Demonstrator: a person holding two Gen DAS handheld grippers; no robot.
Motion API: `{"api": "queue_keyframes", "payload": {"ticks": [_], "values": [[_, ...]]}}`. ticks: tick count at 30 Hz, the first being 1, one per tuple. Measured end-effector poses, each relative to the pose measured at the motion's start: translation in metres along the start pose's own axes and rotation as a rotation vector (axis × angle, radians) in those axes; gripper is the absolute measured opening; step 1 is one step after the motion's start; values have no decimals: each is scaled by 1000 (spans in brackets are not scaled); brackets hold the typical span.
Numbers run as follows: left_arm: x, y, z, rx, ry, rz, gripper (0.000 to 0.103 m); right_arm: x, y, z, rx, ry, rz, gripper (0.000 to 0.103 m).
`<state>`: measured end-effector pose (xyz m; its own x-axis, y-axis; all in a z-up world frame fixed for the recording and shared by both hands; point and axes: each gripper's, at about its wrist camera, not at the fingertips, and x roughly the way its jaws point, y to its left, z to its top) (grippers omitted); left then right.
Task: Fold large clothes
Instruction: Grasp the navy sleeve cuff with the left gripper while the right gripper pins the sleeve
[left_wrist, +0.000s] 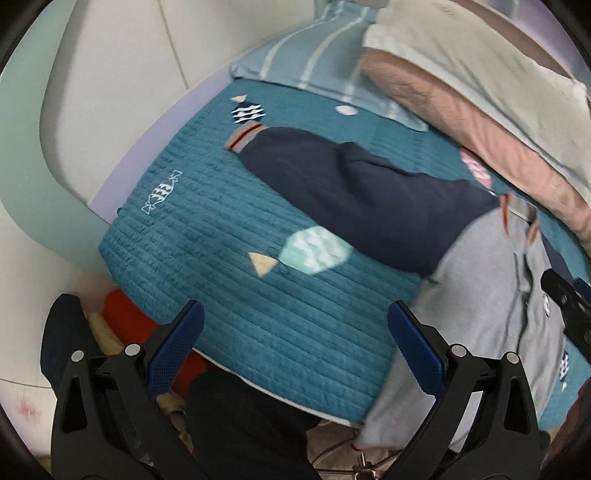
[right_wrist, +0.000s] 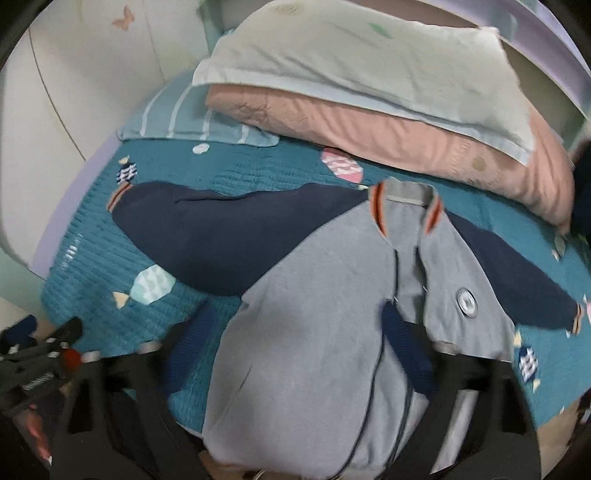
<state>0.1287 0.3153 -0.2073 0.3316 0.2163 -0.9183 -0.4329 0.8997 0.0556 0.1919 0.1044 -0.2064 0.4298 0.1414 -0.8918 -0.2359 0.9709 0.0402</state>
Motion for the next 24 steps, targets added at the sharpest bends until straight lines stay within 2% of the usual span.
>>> {"api": "queue_keyframes", "payload": {"ticks": [1,2,3,4,5,6,7,14,17,19,21,24], "values": [[7,4,4,-6,7,3,99,11,1,4,-3,22,13,46],[14,9,9,-10,15,9,99,23,2,9,-3,51,35,39],[20,12,13,-12,22,16,98,35,3,15,1,77,53,27],[27,16,18,-16,24,19,94,44,3,18,2,87,57,19],[33,20,23,-21,30,17,90,53,4,23,-4,94,52,16],[39,21,27,-25,45,15,80,60,5,26,-14,100,44,12],[47,23,31,-28,59,11,79,68,6,30,-20,107,47,8],[91,31,55,-37,90,10,80,125,10,45,-4,186,100,4],[109,35,66,-52,103,0,81,164,10,43,21,257,120,3],[123,38,74,-68,115,-16,81,204,9,34,35,362,114,3],[140,44,85,-98,133,-28,84,218,5,29,47,346,131,1],[164,57,104,-149,142,-38,87,214,3,30,41,343,145,1]]}}
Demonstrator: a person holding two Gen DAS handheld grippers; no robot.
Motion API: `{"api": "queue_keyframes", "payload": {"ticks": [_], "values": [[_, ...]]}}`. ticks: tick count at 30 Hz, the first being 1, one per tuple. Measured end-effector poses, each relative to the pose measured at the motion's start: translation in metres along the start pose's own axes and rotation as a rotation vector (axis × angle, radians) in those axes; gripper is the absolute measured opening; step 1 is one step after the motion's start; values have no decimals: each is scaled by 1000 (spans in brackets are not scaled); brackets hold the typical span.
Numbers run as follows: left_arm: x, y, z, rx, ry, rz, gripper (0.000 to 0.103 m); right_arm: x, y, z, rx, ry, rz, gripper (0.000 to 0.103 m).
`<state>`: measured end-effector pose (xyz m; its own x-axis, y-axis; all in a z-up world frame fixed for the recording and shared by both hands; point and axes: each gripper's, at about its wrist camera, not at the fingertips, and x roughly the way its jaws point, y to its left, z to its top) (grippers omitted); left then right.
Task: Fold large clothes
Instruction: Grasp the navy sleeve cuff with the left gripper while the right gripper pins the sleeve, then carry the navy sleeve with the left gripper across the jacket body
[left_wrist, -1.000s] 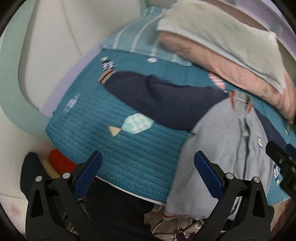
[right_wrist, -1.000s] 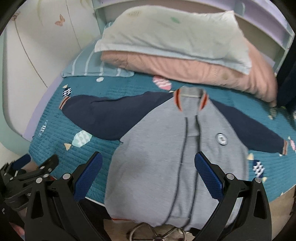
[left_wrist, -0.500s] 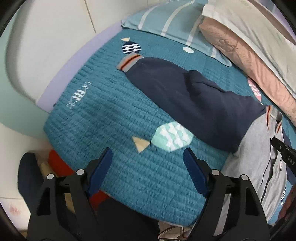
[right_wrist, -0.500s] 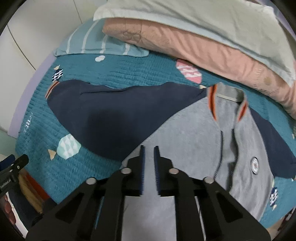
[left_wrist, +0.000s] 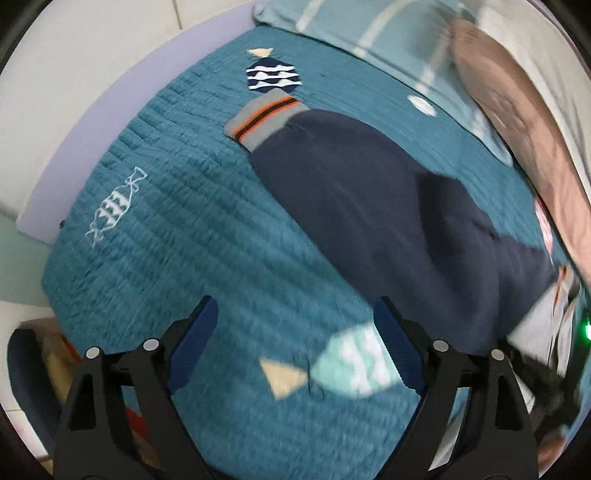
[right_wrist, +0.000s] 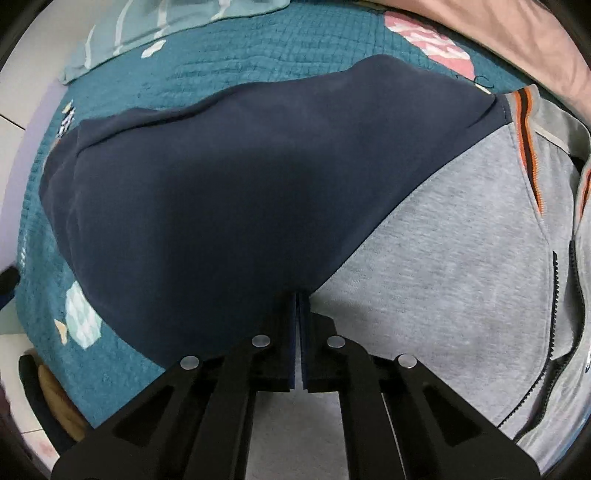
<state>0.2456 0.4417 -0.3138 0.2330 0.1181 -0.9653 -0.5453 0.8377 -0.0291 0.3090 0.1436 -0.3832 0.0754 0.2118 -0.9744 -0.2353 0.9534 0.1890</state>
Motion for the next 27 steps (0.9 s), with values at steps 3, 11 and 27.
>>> {"api": "queue_keyframes", "payload": {"ticks": [3,11,27], "values": [[15,9,24,-47,6,-10,90,1,-2,2,0,12,15,1],[56,26,87,-164,15,-44,90,3,-7,11,13,47,43,0],[69,15,105,-98,-140,-51,37,4,58,60,-42,-33,238,3]]}}
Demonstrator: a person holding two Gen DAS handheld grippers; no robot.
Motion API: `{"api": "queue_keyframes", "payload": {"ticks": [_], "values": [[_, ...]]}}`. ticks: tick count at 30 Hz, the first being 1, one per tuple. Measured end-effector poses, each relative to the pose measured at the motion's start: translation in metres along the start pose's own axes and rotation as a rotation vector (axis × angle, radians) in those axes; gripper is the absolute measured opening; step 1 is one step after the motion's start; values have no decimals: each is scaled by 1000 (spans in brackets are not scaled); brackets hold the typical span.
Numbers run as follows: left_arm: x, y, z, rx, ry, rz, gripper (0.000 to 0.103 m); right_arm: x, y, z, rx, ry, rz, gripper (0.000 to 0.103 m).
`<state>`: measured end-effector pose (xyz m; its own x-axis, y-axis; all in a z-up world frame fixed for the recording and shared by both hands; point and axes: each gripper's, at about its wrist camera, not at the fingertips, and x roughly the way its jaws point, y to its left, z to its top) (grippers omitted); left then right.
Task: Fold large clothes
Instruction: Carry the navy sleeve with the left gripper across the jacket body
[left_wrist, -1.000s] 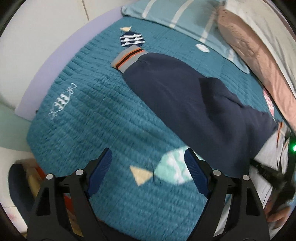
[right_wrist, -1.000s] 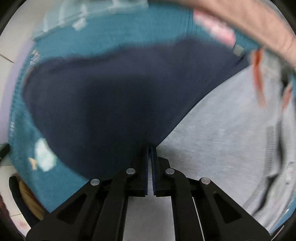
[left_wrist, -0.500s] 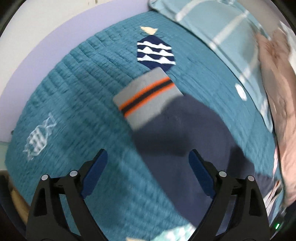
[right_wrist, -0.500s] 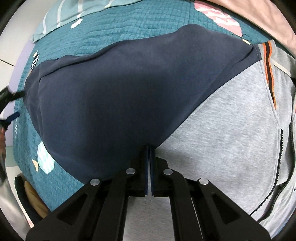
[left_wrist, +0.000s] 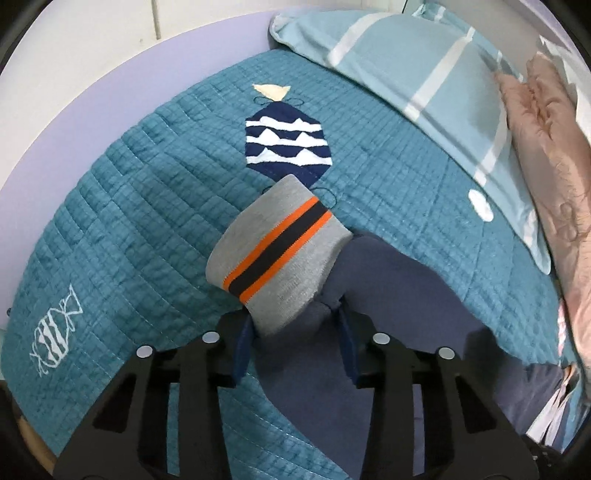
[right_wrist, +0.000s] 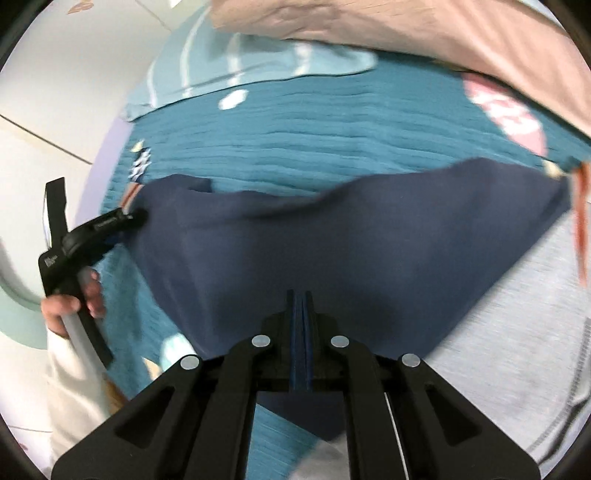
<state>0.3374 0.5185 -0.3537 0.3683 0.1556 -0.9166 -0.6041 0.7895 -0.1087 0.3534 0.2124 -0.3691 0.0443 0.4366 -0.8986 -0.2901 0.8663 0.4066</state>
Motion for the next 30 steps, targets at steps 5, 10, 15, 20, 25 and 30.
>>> {"api": "queue_keyframes", "payload": {"ticks": [5,10,15,20,25,30], "values": [[-36,7,-9,-35,-81,-40,36,39,-20,6,161,62,8,1],[-95,15,-3,-62,-216,-45,35,44,-28,11,175,68,51,0],[-162,1,-9,-55,-286,-148,35,41,-23,9,147,17,42,0],[-208,-53,-34,83,-364,-60,35,18,-25,4,179,-9,86,3],[-235,-114,-62,187,-386,-78,35,-50,-42,-14,208,-135,130,3],[-254,-193,-111,315,-409,-124,35,-120,-91,-45,289,-262,119,3]]}}
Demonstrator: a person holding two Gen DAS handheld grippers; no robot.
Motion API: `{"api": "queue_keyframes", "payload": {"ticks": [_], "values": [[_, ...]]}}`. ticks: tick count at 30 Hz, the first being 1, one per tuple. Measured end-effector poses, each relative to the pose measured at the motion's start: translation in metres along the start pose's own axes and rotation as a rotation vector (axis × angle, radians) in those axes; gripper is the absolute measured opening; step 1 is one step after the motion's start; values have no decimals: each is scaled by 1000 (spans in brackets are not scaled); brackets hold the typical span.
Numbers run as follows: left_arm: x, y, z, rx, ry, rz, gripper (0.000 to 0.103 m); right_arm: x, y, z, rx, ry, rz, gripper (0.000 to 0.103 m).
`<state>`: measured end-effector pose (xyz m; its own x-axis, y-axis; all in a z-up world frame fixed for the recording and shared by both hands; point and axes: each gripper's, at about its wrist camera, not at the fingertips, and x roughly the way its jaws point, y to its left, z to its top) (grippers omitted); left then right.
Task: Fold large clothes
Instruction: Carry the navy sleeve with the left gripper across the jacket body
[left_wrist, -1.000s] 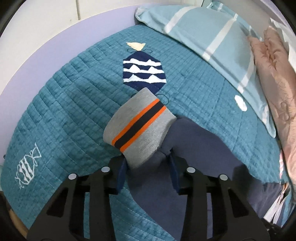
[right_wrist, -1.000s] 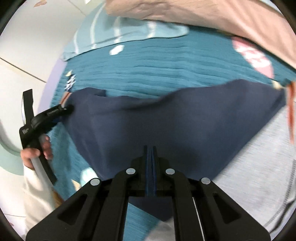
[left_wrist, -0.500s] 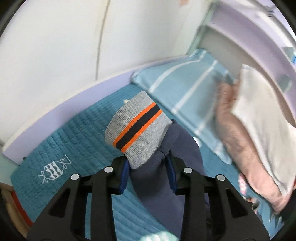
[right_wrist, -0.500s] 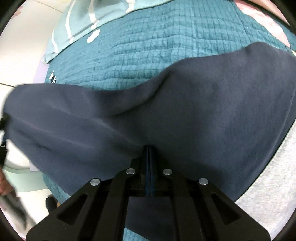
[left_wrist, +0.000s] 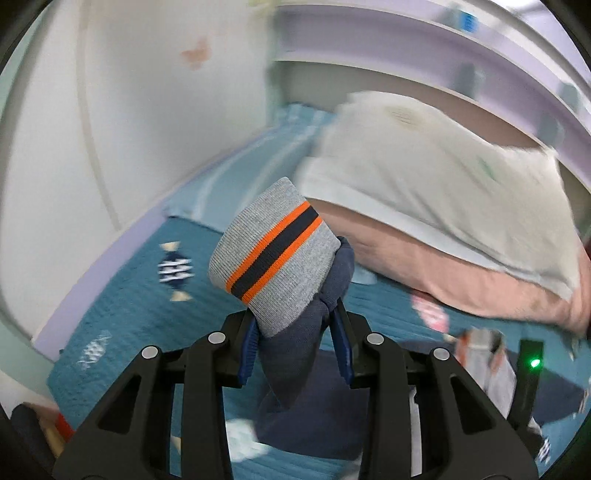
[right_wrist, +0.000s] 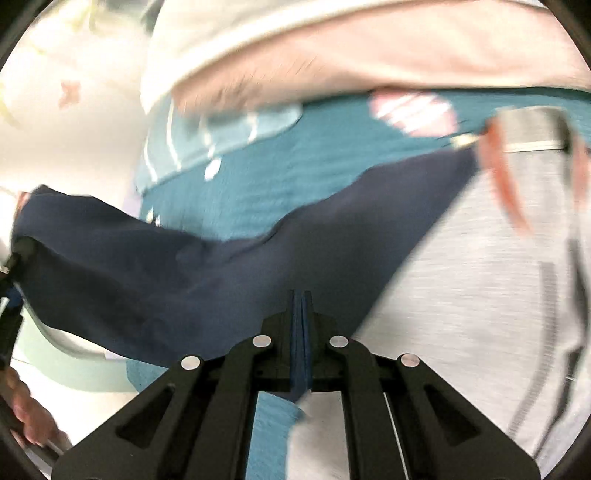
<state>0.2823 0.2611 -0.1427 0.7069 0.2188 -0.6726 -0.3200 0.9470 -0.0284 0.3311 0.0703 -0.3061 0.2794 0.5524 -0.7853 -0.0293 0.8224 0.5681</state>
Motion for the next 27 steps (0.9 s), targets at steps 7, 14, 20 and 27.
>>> {"api": "queue_keyframes", "payload": {"ticks": [7,14,20,27], "values": [[8,-116,-50,148,71,-141,35,-91,-77,9,88,-123,-49,3],[40,-206,-111,278,187,-244,35,-146,-153,-2,168,-168,-98,3],[65,-252,-164,371,275,-288,35,-134,-193,-16,231,-123,-120,3],[66,-282,-179,387,298,-325,35,-135,-211,-25,256,-127,-114,3]]}}
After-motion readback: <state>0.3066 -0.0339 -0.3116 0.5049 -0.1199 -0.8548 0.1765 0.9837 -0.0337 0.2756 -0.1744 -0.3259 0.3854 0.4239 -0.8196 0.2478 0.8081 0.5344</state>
